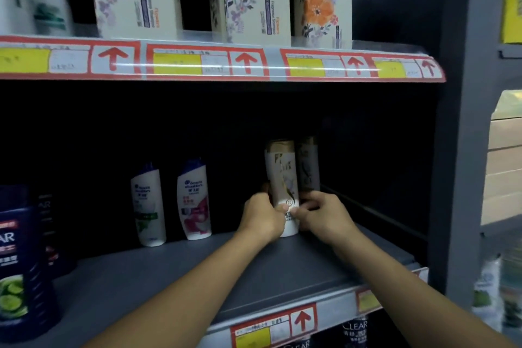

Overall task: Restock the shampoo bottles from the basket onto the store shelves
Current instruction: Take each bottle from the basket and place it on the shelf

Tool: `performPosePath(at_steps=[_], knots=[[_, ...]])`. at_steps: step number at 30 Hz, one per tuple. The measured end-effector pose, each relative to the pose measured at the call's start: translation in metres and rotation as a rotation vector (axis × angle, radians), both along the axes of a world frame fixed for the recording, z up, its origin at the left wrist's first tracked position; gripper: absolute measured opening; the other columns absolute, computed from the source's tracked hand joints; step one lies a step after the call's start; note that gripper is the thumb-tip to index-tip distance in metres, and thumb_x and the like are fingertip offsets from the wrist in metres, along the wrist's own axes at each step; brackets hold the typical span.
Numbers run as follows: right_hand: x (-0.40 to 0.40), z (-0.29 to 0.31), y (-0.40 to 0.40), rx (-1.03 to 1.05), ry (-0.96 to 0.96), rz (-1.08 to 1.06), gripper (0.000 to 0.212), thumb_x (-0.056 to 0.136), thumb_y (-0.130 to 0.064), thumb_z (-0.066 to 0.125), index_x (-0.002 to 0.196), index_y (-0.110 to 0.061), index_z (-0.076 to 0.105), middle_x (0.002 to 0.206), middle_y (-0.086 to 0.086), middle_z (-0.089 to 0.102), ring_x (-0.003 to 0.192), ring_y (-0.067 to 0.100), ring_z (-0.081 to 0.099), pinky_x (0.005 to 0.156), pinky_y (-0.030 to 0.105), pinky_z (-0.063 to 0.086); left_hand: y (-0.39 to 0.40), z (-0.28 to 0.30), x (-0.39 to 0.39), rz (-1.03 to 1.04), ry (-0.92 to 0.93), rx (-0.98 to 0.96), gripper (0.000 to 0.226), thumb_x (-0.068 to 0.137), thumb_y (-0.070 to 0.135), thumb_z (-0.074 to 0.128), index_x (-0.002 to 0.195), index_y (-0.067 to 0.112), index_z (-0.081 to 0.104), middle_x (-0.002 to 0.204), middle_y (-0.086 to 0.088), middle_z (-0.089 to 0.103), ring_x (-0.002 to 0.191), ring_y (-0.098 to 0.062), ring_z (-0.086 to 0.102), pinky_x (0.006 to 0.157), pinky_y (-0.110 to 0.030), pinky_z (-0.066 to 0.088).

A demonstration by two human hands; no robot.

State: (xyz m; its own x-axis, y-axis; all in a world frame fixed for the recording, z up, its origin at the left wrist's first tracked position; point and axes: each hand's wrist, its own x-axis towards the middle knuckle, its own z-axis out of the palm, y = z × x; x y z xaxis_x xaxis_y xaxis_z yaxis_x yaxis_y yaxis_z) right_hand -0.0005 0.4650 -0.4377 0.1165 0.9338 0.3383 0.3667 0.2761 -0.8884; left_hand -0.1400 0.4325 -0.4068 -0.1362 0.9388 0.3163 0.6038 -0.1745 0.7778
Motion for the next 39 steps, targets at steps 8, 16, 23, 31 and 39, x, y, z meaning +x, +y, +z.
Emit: performPosePath(at_steps=[8, 16, 23, 31, 39], knots=[[0.001, 0.034, -0.086, -0.016, 0.15, 0.05, 0.04, 0.087, -0.014, 0.078, 0.123, -0.013, 0.061, 0.097, 0.006, 0.064, 0.088, 0.022, 0.068, 0.088, 0.046, 0.061, -0.052, 0.031, -0.019, -0.091, -0.148, 0.064, 0.061, 0.088, 0.026, 0.075, 0.141, 0.016, 0.048, 0.132, -0.004, 0.06, 0.119, -0.02, 0.058, 0.097, -0.03, 0.048], [-0.054, 0.028, -0.225, -0.007, 0.185, 0.209, 0.024, 0.092, -0.015, 0.072, 0.115, -0.01, 0.067, 0.097, 0.012, 0.071, 0.088, 0.024, 0.071, 0.085, 0.042, 0.063, -0.175, 0.016, -0.066, -0.28, -0.307, 0.127, 0.05, 0.091, 0.015, 0.072, 0.136, 0.02, 0.052, 0.119, -0.002, 0.068, 0.107, -0.019, 0.067, 0.1, -0.041, 0.054], [-0.125, -0.05, -0.327, -0.147, 0.233, 0.448, 0.015, 0.094, -0.006, 0.066, 0.109, -0.005, 0.069, 0.099, 0.014, 0.075, 0.083, 0.028, 0.065, 0.079, 0.036, 0.062, -0.291, -0.071, -0.144, -0.357, -0.408, 0.105, 0.04, 0.092, 0.012, 0.07, 0.129, 0.017, 0.057, 0.107, -0.004, 0.075, 0.097, -0.017, 0.074, 0.089, -0.035, 0.06], [-0.18, -0.234, -0.386, -0.498, -0.373, 0.669, 0.017, 0.09, -0.02, 0.074, 0.104, -0.011, 0.072, 0.093, 0.018, 0.075, 0.082, 0.027, 0.071, 0.087, 0.043, 0.058, -0.4, -0.27, -0.249, -0.254, -0.219, -0.381, 0.049, 0.083, 0.034, 0.079, 0.128, 0.029, 0.058, 0.11, 0.005, 0.072, 0.092, -0.014, 0.073, 0.078, -0.023, 0.059], [-0.197, -0.427, -0.391, -0.781, -1.286, 1.04, 0.03, 0.086, -0.021, 0.071, 0.113, -0.012, 0.062, 0.098, 0.0, 0.06, 0.09, 0.023, 0.058, 0.068, 0.031, 0.042, -0.419, -0.379, -0.306, -0.131, -0.051, -0.757, 0.053, 0.08, 0.035, 0.082, 0.127, 0.024, 0.059, 0.111, 0.001, 0.07, 0.097, -0.018, 0.069, 0.068, -0.021, 0.048]])
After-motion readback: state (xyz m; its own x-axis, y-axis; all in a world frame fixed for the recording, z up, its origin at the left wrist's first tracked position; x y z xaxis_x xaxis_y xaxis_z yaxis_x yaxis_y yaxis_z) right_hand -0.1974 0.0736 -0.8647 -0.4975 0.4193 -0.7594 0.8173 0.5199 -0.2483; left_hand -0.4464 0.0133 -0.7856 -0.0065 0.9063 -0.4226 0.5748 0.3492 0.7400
